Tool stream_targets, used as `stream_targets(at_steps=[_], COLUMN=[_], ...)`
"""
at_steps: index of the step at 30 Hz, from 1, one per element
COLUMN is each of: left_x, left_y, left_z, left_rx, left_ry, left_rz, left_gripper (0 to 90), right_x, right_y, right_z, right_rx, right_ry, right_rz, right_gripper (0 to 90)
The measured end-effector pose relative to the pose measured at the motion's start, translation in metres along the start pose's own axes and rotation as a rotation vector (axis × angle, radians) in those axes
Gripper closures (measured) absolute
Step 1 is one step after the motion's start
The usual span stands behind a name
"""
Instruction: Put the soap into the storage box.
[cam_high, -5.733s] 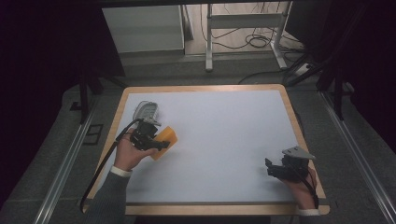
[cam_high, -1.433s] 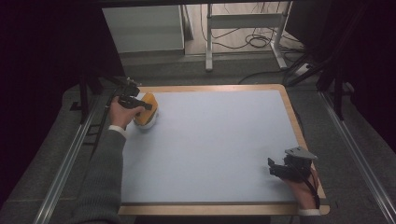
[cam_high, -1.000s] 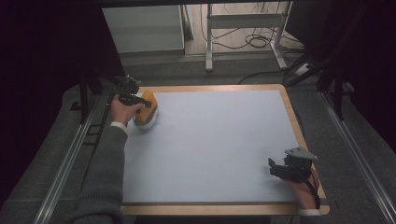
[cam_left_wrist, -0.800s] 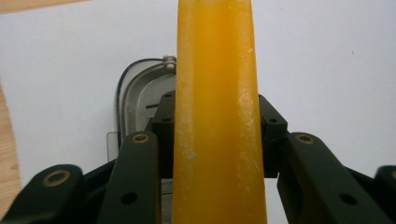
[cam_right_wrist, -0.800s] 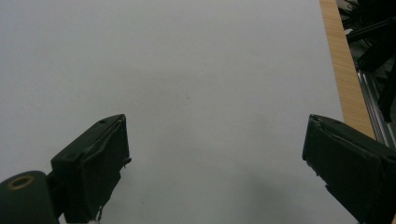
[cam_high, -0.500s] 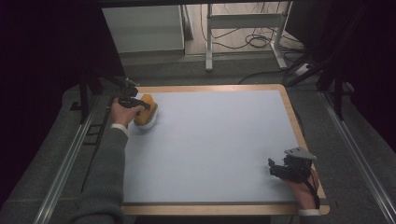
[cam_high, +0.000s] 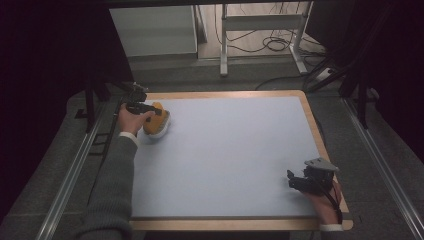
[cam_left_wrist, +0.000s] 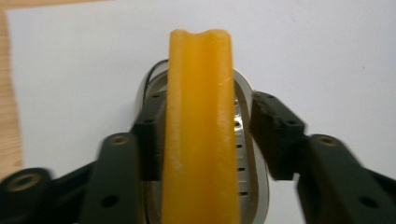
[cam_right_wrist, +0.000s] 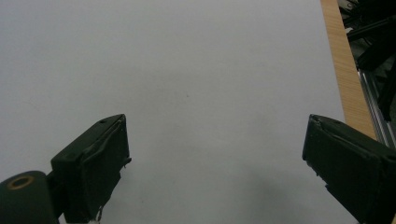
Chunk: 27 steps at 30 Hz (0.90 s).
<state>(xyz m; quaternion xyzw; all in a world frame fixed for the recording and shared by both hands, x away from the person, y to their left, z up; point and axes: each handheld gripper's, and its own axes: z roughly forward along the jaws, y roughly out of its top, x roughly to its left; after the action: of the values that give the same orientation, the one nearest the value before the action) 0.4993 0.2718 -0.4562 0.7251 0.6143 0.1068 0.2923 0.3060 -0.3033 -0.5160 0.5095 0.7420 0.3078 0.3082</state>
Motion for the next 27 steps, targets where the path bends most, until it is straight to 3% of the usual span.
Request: stream_targets(at_steps=[2, 4, 5, 8, 16, 18, 27], left_x=[0.001, 0.000, 0.000, 0.001, -0.012, -0.016, -0.035], left_y=[-0.001, -0.002, -0.003, -0.006, -0.019, -0.025, -0.059], left_z=[-0.004, -0.009, -0.011, -0.021, -0.042, -0.045, -0.055], left_rx=[-0.010, -0.014, -0.012, -0.056, -0.108, -0.132, -0.169], left_ry=[0.076, 0.115, 0.129, 0.074, -0.040, -0.086, -0.135], left_rz=[-0.007, 0.003, 0.015, 0.006, 0.074, 0.082, 0.159], left_gripper=[34.1, 25.5, 25.5, 26.0, 22.6, 22.7, 22.6], right_x=[0.001, 0.001, 0.001, 0.001, 0.002, 0.002, 0.002], right_y=[0.000, 0.000, 0.000, 0.000, 0.001, 0.001, 0.001], right_z=[0.000, 0.000, 0.000, 0.000, 0.001, 0.001, 0.000], right_rx=[-0.001, 0.000, 0.000, 0.001, 0.003, 0.005, 0.000], right_ry=[0.003, 0.002, 0.002, 0.001, 0.002, 0.001, 0.002], right_rz=[0.001, 0.001, 0.001, 0.003, -0.002, -0.003, -0.003], right_gripper=[7.2, 7.2, 7.2, 7.2, 7.2, 7.2, 7.2])
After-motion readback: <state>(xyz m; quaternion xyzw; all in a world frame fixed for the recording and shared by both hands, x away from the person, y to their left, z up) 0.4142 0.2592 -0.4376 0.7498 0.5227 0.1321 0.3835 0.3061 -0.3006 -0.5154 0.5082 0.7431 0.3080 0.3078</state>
